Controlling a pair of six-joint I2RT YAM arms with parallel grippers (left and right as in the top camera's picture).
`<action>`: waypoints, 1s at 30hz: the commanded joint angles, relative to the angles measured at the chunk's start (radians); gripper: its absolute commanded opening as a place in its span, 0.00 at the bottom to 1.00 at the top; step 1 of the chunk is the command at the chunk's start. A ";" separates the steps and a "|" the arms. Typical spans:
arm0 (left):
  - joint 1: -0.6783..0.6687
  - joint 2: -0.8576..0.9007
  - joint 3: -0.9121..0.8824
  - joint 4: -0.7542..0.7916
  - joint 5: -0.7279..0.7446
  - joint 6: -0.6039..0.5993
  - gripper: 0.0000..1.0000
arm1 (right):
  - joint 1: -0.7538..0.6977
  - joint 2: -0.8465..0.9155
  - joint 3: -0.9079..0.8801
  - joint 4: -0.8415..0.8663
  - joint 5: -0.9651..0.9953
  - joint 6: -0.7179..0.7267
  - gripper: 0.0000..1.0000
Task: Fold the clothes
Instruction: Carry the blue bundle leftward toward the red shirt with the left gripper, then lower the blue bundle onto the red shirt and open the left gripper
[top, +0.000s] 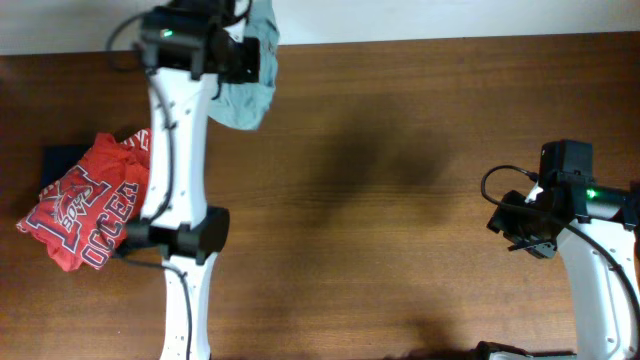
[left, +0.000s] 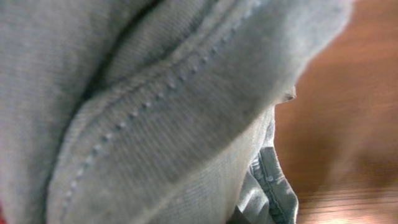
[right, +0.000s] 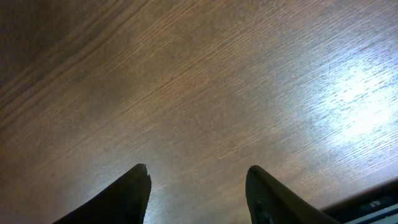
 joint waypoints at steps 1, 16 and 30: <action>-0.014 -0.142 -0.030 0.000 -0.027 -0.033 0.00 | -0.008 -0.002 0.007 -0.004 -0.002 -0.007 0.54; -0.175 -0.602 -0.529 0.006 -0.317 -0.130 0.00 | -0.008 -0.002 0.007 -0.007 -0.003 -0.006 0.54; 0.270 -0.596 -1.020 0.286 0.167 -0.132 0.00 | -0.008 -0.002 0.007 -0.001 -0.023 -0.006 0.54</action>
